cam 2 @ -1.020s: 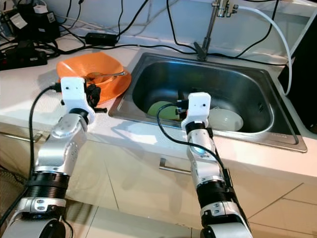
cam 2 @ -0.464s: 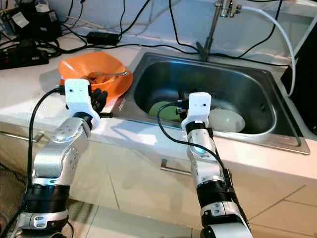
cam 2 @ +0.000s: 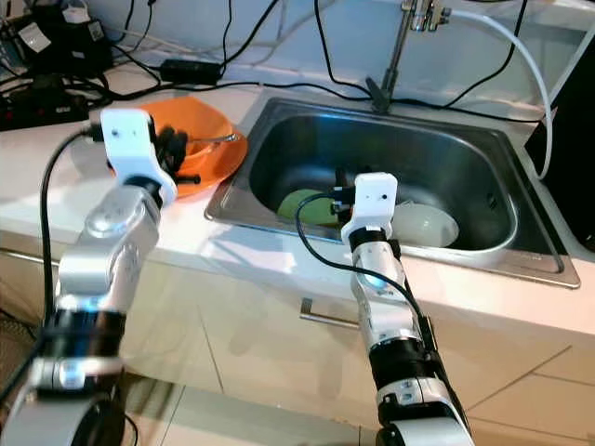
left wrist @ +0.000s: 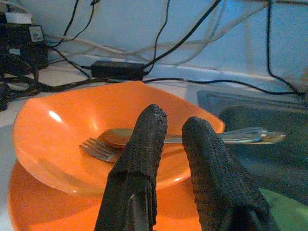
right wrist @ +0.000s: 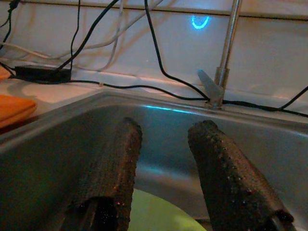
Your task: Kitchen organization
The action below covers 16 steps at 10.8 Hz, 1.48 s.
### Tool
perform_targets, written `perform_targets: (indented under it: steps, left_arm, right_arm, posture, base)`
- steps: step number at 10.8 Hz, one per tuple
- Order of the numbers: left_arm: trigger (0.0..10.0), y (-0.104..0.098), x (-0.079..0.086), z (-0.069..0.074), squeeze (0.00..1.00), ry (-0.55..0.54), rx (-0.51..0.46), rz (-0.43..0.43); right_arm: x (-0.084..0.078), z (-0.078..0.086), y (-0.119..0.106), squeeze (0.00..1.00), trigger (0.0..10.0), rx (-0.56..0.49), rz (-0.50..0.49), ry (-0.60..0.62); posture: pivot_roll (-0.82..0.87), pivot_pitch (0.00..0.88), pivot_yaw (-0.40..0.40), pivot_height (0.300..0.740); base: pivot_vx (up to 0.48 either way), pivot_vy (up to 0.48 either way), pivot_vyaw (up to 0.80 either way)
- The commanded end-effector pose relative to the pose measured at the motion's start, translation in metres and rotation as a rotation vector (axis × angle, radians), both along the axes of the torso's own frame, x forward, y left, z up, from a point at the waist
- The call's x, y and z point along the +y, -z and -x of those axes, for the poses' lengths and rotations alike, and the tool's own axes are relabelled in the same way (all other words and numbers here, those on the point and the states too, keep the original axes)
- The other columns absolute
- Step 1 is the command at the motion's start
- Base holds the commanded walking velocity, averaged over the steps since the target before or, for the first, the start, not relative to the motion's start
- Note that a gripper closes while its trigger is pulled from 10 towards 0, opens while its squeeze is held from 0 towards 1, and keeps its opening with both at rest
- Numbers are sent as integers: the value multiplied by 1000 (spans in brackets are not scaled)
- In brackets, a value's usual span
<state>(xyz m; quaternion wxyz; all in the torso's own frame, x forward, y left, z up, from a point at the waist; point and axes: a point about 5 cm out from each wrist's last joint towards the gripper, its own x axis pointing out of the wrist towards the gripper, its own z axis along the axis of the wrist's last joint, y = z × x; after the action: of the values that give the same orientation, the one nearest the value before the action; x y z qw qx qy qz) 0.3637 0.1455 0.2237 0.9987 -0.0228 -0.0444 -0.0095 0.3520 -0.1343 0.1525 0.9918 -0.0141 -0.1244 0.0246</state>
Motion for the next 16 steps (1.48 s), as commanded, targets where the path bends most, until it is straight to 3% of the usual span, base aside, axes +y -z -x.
perform_targets:
  steps: [1, 3, 5, 7, 9, 12, 13, 14, 16]
  left_arm:
    - [10000, 3, 5, -3, 0, -14, 11, 5]
    - [10000, 10, 20, -14, 0, -26, 63, 41]
    - [10000, 14, 30, -14, 0, -56, 76, 80]
    - [10000, 10, 44, -11, 0, -101, 58, 77]
    - [10000, 10, 71, -5, 0, -177, 57, 37]
    - [10000, 5, 88, 0, 0, -239, 44, 6]
    - [10000, 2, 78, -1, 0, -177, 31, -7]
    - [10000, -2, 47, -1, 0, -19, -5, -22]
    - [10000, -6, 16, 0, 0, 128, -35, 15]
  right_arm:
    - [-4, 0, -1, 0, 10000, 0, -12, 18]
    - [-5, 0, -2, 0, 10000, 0, -8, 20]
    - [-4, 0, -2, 0, 10000, 0, -6, 17]
    - [-4, -2, -3, 0, 10000, -1, -7, 15]
    - [-1, -3, -3, 0, 10000, 3, -9, 7]
    - [-1, -4, -3, 0, 10000, 6, -10, 6]
    - [-1, -4, -2, 0, 10000, 6, -10, 6]
    - [0, -4, -2, 0, 10000, 5, -11, 5]
    - [0, -4, -2, 0, 10000, 5, -10, 4]
  posture:
    - [198, 43, -3, 740]
    - [196, 42, -5, 740]
    - [201, 42, -11, 740]
    - [210, 40, -15, 740]
    - [221, 37, -16, 740]
    - [225, 33, -18, 740]
    - [225, 33, -19, 740]
    - [220, 32, -19, 740]
    - [216, 35, -19, 740]
  base:
    - [0, 0, 0]
    - [0, 0, 0]
    - [0, 0, 0]
    - [0, 0, 0]
    - [0, 0, 0]
    - [0, 0, 0]
    - [0, 0, 0]
    - [0, 0, 0]
    - [0, 0, 0]
